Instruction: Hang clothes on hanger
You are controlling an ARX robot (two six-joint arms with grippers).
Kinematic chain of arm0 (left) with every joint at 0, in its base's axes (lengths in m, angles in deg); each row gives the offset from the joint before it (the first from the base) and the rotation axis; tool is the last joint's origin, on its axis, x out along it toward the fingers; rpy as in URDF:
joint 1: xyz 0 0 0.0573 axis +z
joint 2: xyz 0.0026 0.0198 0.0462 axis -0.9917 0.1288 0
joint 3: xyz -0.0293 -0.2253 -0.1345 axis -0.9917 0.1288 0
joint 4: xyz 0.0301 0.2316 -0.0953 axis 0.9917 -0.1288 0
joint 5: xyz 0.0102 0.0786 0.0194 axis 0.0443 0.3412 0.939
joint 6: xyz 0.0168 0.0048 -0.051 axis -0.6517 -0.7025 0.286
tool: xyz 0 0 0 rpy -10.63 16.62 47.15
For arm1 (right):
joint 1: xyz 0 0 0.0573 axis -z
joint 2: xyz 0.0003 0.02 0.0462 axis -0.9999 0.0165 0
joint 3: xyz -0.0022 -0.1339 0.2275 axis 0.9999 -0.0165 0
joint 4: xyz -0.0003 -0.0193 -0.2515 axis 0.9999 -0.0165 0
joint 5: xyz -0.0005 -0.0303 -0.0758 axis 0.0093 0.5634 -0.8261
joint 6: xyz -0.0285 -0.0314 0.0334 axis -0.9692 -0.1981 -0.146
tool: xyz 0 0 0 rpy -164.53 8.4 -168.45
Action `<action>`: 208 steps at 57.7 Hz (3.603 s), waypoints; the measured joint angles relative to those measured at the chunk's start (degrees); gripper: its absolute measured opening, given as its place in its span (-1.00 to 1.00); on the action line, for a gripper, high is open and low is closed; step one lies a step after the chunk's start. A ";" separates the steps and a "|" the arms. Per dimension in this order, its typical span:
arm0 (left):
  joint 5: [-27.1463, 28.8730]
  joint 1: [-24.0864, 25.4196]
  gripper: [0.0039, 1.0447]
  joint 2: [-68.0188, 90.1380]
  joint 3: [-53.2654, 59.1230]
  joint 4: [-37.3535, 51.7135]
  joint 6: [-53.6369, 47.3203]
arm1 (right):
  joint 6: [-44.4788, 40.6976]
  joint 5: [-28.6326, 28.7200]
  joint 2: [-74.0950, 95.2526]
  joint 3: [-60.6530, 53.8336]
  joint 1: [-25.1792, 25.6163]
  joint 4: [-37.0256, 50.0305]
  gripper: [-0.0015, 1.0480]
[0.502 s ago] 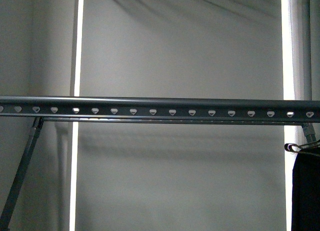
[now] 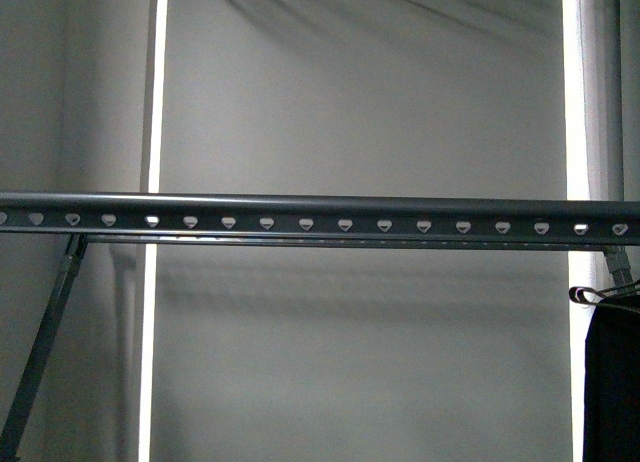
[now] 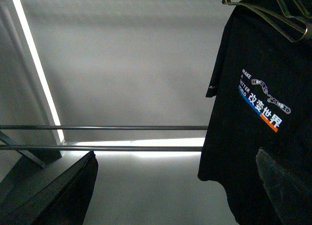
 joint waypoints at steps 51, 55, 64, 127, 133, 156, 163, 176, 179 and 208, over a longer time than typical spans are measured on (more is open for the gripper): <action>20.65 -1.16 0.88 69.94 -46.86 0.83 33.53 | -0.02 0.00 0.00 0.00 -0.13 -0.02 0.86; 22.56 0.15 0.88 72.65 -50.03 0.48 36.39 | -0.02 0.00 0.00 0.00 -0.13 -0.02 0.86; 23.69 1.66 0.88 77.99 -55.01 -2.56 40.50 | -0.02 0.00 0.00 0.00 -0.13 -0.02 0.86; 7.13 1.64 -0.92 79.78 -53.42 -1.70 31.41 | -0.02 0.00 0.00 0.00 -0.13 -0.02 0.86; -3.91 0.94 -0.92 74.95 -50.97 -3.15 23.61 | -0.02 -0.02 0.00 0.00 -0.13 -0.02 0.86; -36.02 -4.90 -0.92 70.58 -59.43 -23.32 -31.61 | -0.02 0.00 0.00 0.00 -0.13 -0.02 0.86; -36.96 -8.11 -0.92 74.71 -65.29 -25.35 -50.84 | -0.02 0.00 0.00 0.00 -0.13 -0.02 0.86; -36.74 -12.24 -0.92 77.59 -68.74 -25.66 -70.07 | -0.02 0.00 0.00 0.00 -0.13 -0.02 0.86; -35.47 -13.18 -0.92 78.14 -69.02 -24.33 -74.60 | -0.02 0.00 0.00 0.00 -0.13 -0.02 0.86; -32.74 -15.23 -0.92 80.43 -70.05 -18.18 -87.45 | -0.02 0.00 0.00 0.00 -0.13 -0.02 0.86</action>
